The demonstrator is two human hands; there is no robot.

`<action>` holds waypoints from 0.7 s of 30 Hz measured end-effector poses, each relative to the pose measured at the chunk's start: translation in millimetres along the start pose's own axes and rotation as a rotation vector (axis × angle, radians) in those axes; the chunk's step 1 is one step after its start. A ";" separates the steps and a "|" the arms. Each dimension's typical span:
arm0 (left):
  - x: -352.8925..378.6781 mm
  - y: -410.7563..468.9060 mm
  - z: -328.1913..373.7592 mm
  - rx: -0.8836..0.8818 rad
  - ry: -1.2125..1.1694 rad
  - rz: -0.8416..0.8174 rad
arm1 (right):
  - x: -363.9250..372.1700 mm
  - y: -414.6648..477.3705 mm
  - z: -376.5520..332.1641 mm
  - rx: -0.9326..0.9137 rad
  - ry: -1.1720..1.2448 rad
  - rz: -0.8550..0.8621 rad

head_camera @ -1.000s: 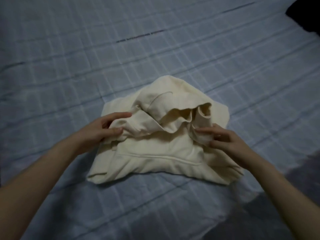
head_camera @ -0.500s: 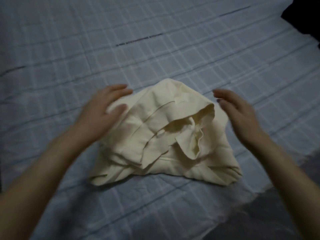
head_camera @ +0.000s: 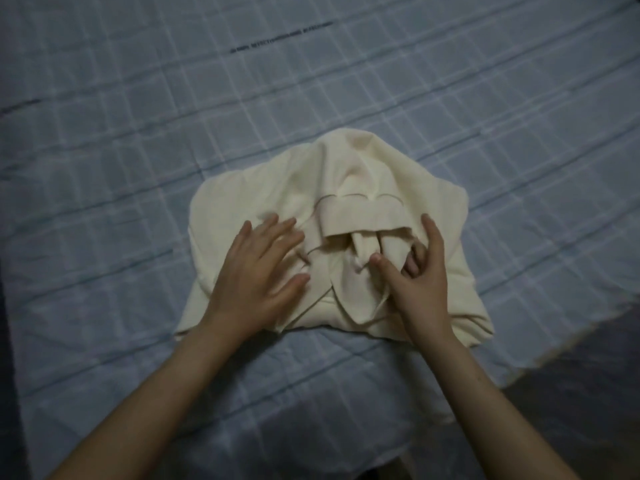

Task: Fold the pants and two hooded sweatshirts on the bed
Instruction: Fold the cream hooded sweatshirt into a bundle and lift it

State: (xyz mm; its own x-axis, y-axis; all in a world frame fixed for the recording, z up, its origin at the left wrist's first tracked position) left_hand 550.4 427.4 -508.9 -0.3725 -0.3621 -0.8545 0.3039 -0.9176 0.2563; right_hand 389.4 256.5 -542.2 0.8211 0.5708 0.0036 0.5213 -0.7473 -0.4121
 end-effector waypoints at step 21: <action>-45.2 -75.4 -51.3 -0.312 -0.538 -0.153 | -98.0 -51.4 -32.9 -0.533 -1.147 -0.378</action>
State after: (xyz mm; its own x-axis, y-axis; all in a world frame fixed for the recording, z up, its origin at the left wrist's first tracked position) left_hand 589.4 521.3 -512.8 -0.7956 -0.3369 -0.5035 0.4232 -0.9038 -0.0639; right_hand 289.8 227.8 -491.4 0.0812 0.5377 -0.8392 0.9170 -0.3702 -0.1484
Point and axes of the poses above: each hand's wrist, its own y-axis towards the middle knuckle, its own x-axis out of the palm, z = x × y, the point moved 8 cm from there along y, towards the middle knuckle, and after that the axes turned 12 degrees about x, right-handed, at the moved point
